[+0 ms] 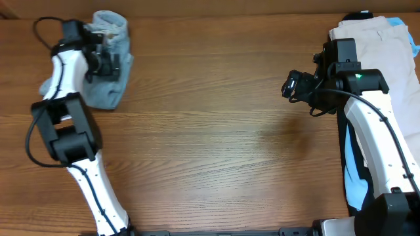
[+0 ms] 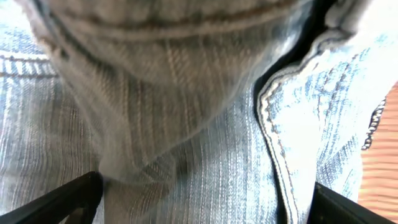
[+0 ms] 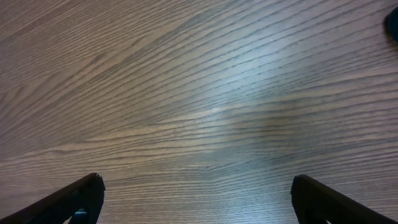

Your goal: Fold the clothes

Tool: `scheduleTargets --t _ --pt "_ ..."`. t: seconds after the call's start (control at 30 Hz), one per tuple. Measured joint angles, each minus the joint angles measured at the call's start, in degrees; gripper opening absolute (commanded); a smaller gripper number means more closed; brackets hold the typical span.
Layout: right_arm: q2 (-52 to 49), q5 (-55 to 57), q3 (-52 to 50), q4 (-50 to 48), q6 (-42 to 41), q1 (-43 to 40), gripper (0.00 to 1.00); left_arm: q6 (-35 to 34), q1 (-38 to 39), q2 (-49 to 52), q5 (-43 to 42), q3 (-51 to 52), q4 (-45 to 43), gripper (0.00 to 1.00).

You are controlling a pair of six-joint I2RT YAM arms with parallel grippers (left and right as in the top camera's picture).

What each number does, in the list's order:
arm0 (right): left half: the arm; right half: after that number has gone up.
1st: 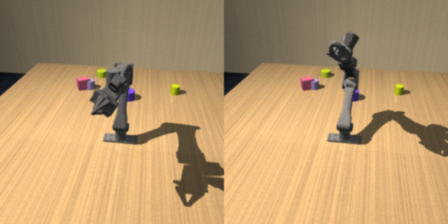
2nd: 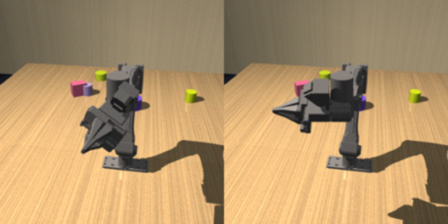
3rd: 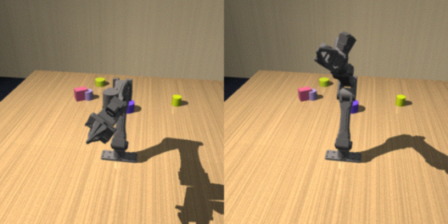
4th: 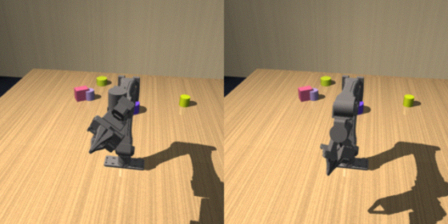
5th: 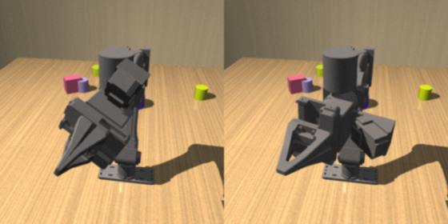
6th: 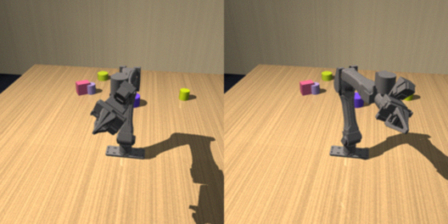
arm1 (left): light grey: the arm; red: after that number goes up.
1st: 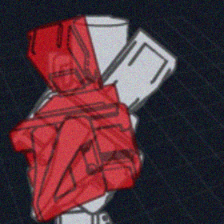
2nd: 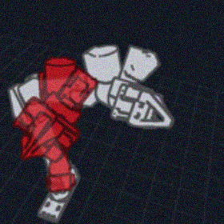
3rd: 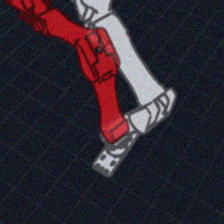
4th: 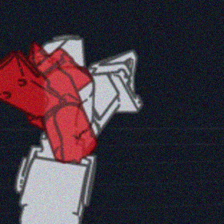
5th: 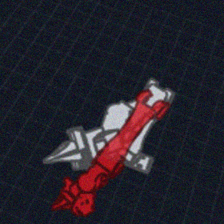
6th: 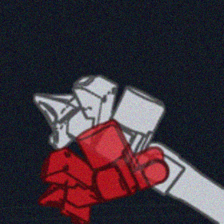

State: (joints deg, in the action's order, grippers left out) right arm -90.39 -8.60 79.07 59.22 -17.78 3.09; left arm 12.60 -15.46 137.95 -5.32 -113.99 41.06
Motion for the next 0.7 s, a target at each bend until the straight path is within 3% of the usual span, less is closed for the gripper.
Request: scheduleTargets --t 0.27,0.37,0.7 --pt "0.00 4.33 0.35 -0.17 1.29 -0.11 1.00 -0.15 -4.04 0.07 -1.38 0.00 -1.75 1.00" --pt "-0.11 6.03 5.99 0.66 3.13 -0.11 1.00 -0.98 -4.00 -1.27 -1.38 0.00 1.64 1.00" --pt "3.93 6.56 21.38 10.34 4.33 0.07 1.00 -6.75 -3.26 -22.56 0.04 -0.92 9.14 1.00"
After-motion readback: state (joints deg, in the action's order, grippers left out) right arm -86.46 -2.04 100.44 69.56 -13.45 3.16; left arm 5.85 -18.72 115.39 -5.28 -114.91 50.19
